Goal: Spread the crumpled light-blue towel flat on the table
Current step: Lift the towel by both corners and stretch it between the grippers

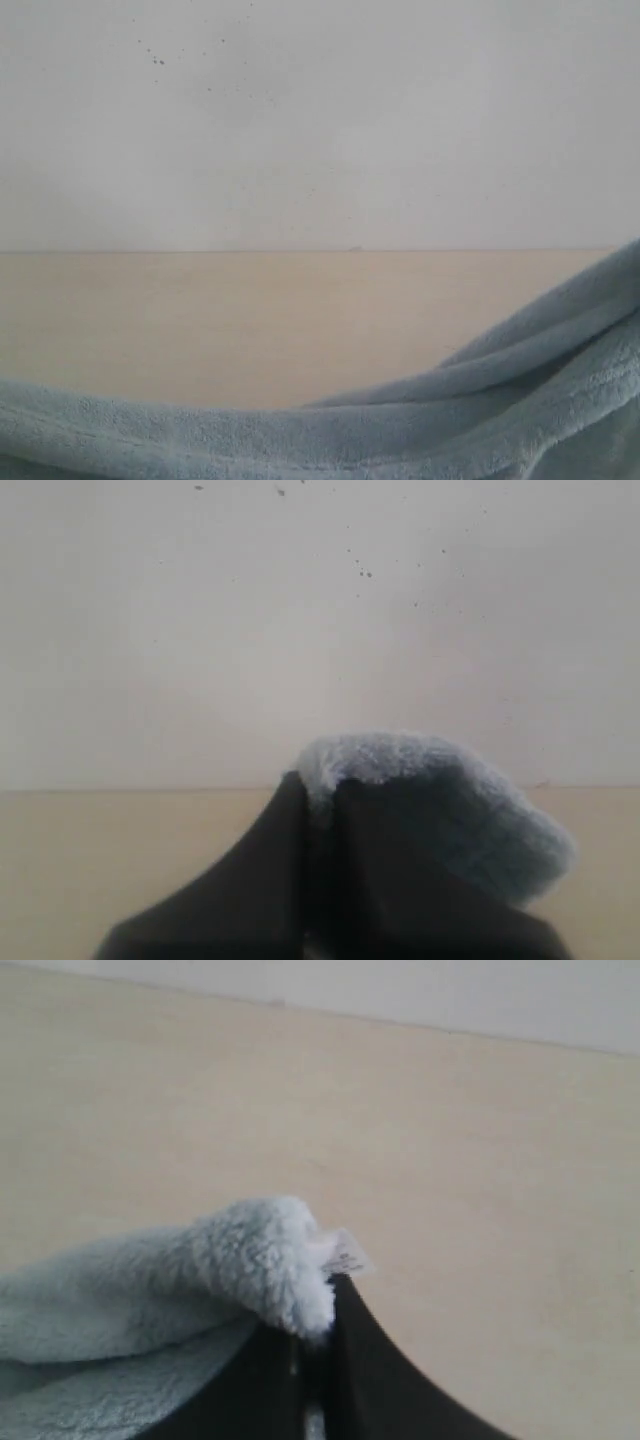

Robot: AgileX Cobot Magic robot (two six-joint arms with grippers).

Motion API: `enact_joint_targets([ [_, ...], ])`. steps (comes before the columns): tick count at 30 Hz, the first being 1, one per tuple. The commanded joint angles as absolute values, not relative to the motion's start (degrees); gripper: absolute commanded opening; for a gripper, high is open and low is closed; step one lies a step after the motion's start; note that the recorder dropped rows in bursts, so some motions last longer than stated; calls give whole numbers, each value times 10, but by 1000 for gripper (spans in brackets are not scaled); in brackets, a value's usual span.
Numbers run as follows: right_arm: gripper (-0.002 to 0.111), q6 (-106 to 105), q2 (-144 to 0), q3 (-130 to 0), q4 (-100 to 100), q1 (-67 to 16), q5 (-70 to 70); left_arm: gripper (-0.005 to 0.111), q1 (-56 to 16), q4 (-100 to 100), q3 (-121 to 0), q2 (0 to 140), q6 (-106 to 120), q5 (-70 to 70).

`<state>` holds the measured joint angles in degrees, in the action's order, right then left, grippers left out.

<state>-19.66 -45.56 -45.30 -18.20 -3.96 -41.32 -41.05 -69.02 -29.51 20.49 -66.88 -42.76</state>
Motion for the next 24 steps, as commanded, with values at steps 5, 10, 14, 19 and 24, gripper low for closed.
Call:
enact_joint_targets([
  [5, 0, -108, -613, -433, -171, -39, -22, 4, -412, -988, -293, 405, -788, -425],
  [10, 0, -153, -763, -548, -171, -34, 39, 4, -373, -999, -444, 665, -860, -511],
  [14, 0, -173, -815, -726, -187, -34, -90, 4, -310, -999, -639, 797, -975, -414],
  [19, 0, -143, -862, -717, -122, -16, -257, 4, -279, -879, -628, 831, -963, -353],
  [24, 0, -72, -901, -632, -103, -6, -331, 4, -281, -794, -508, 824, -904, -310],
])
